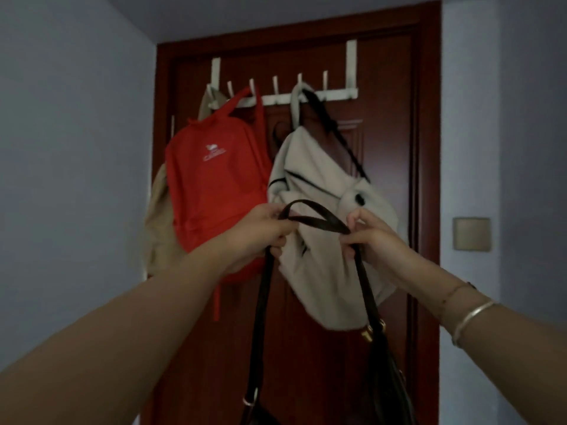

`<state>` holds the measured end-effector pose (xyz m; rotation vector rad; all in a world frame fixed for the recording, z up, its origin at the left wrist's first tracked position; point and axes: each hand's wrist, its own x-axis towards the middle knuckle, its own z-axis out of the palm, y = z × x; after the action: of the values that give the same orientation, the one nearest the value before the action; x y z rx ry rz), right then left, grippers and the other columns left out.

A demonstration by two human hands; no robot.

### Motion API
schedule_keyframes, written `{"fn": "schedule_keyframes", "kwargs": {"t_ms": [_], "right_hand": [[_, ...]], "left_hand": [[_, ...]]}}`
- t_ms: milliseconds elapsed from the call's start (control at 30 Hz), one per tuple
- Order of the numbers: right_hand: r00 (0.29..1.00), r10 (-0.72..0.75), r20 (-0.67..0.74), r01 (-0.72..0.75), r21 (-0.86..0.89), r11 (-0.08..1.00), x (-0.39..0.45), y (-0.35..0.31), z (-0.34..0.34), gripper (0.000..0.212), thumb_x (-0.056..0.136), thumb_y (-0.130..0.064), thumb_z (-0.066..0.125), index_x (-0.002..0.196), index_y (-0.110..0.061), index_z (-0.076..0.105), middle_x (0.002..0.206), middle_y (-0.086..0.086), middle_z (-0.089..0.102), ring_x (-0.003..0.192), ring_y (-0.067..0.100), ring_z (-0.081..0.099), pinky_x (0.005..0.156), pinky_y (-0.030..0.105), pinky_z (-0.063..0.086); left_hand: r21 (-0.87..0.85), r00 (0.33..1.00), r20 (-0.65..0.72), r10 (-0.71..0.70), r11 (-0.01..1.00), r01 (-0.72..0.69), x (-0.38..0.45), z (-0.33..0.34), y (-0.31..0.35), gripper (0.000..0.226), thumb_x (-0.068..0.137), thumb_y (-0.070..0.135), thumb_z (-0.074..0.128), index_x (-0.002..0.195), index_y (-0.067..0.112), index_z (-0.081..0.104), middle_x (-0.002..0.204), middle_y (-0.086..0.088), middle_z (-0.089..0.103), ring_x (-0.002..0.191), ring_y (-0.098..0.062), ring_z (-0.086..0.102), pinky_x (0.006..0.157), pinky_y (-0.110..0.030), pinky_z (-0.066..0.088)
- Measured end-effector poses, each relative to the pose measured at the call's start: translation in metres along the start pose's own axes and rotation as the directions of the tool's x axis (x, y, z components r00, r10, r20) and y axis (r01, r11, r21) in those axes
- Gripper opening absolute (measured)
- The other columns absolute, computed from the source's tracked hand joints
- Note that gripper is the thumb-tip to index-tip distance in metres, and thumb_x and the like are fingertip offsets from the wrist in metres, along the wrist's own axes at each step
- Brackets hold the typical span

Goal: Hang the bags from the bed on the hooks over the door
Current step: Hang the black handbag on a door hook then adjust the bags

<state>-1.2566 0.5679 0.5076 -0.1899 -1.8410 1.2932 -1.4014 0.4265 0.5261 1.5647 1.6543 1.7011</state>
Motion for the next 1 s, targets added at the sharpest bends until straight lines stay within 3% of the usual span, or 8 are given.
{"fn": "schedule_keyframes", "kwargs": {"t_ms": [100,233,300,433,567,767,867,1000], "right_hand": [[0.989,-0.139,-0.047,0.14,0.009,0.99,0.036,-0.022,-0.044,0.037,0.08,0.017,0.043,0.063,-0.015,0.041,0.059,0.005,0.037,0.042,0.014,0.035,0.047,0.027,0.025],[0.929,-0.334,-0.16,0.285,-0.266,0.921,0.086,-0.059,-0.084,0.035,0.08,0.015,0.042,0.063,-0.012,0.055,0.059,0.005,0.045,0.049,0.014,0.039,0.046,0.018,0.032],[0.881,-0.437,-0.183,0.331,-0.421,0.845,0.116,-0.075,-0.096,0.034,0.084,0.012,0.045,0.068,-0.012,0.063,0.071,0.003,0.053,0.056,0.016,0.045,0.047,0.016,0.037],[0.776,-0.614,-0.145,0.313,-0.758,0.573,0.169,-0.091,-0.11,0.038,0.087,0.01,0.041,0.093,-0.012,0.072,0.089,0.005,0.049,0.085,0.046,0.057,0.073,0.045,0.052],[0.707,-0.703,-0.083,0.227,-0.914,0.337,0.237,-0.095,-0.124,0.04,0.086,0.001,0.046,0.117,-0.019,0.062,0.103,-0.003,0.041,0.083,0.029,0.059,0.074,0.046,0.054],[0.757,-0.645,-0.104,0.092,-0.961,0.263,0.341,-0.124,-0.141,0.048,0.079,0.0,0.047,0.122,-0.02,0.053,0.117,0.002,0.044,0.094,0.028,0.058,0.079,0.048,0.053],[0.752,-0.644,-0.14,0.047,-0.964,0.263,0.392,-0.143,-0.148,0.041,0.081,-0.001,0.044,0.117,-0.019,0.052,0.119,0.004,0.044,0.097,0.027,0.056,0.082,0.047,0.053],[0.783,-0.604,-0.15,0.052,-0.951,0.304,0.441,-0.157,-0.149,0.027,0.085,-0.004,0.041,0.105,-0.019,0.05,0.113,0.004,0.042,0.076,0.02,0.053,0.064,0.034,0.049]], "left_hand": [[-0.139,0.997,-0.04,0.064,0.988,-0.069,0.058,0.019,0.038,0.025,0.086,-0.007,0.045,0.094,0.016,0.043,0.06,-0.003,0.036,0.034,-0.005,0.028,0.035,-0.016,0.022],[-0.275,0.971,-0.046,0.235,0.931,-0.238,0.132,0.033,0.081,0.032,0.088,-0.012,0.038,0.093,0.019,0.036,0.068,-0.01,0.045,0.042,-0.01,0.034,0.038,-0.02,0.026],[-0.179,0.934,-0.017,0.357,0.918,-0.354,0.17,0.033,0.095,0.027,0.09,-0.009,0.038,0.083,0.017,0.043,0.071,-0.009,0.051,0.049,-0.012,0.04,0.043,-0.021,0.033],[0.261,0.844,-0.015,0.537,0.817,-0.515,0.225,0.028,0.112,0.032,0.094,0.0,0.038,0.083,0.007,0.068,0.073,0.004,0.051,0.056,-0.006,0.046,0.048,-0.015,0.045],[0.398,0.778,-0.028,0.628,0.721,-0.568,0.294,0.02,0.121,0.034,0.096,0.005,0.039,0.112,0.013,0.068,0.08,0.003,0.055,0.056,-0.007,0.049,0.042,-0.008,0.047],[0.51,0.724,-0.004,0.69,0.624,-0.592,0.411,0.007,0.139,0.036,0.093,0.006,0.043,0.121,0.02,0.06,0.089,-0.002,0.061,0.056,-0.014,0.053,0.061,-0.032,0.054],[0.55,0.681,0.008,0.732,0.565,-0.615,0.461,-0.002,0.156,0.039,0.093,0.007,0.041,0.125,0.024,0.058,0.114,-0.002,0.056,0.063,-0.013,0.055,0.053,-0.017,0.048],[0.703,0.668,-0.102,0.737,0.529,-0.476,0.499,-0.01,0.167,0.038,0.089,0.015,0.043,0.117,0.035,0.06,0.131,0.004,0.047,0.123,-0.025,0.037,0.103,-0.037,0.03]]}}
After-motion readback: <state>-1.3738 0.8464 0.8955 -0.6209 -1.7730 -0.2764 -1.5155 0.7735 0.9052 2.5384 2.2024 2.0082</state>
